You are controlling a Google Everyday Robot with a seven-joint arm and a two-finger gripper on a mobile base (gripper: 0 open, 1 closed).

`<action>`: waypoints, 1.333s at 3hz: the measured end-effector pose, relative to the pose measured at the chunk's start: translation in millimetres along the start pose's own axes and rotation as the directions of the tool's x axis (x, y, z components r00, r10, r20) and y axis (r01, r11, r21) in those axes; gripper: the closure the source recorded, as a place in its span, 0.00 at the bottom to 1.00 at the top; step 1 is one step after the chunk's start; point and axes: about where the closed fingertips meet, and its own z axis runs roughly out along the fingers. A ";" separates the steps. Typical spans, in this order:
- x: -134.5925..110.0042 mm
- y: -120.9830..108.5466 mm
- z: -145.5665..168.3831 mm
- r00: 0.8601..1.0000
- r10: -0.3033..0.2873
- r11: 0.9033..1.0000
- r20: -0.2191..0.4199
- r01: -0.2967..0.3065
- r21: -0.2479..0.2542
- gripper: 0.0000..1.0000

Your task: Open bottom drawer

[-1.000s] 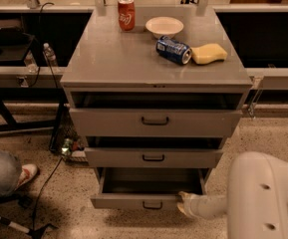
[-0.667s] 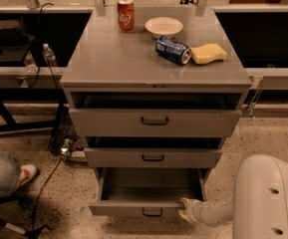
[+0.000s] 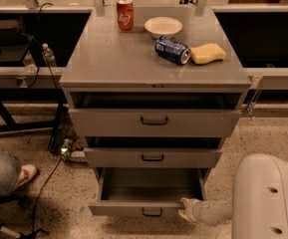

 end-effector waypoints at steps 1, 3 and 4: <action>-0.5 -0.2 -0.8 1.000 0.000 1.000 0.000 0.000 0.000 0.57; -1.2 0.3 -0.6 1.000 0.000 1.000 0.001 0.000 -0.001 0.11; -1.7 1.1 0.2 1.000 0.000 1.000 0.002 0.000 -0.003 0.00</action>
Offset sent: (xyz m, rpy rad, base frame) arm 0.0000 0.0000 0.0010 0.0000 0.0000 0.0000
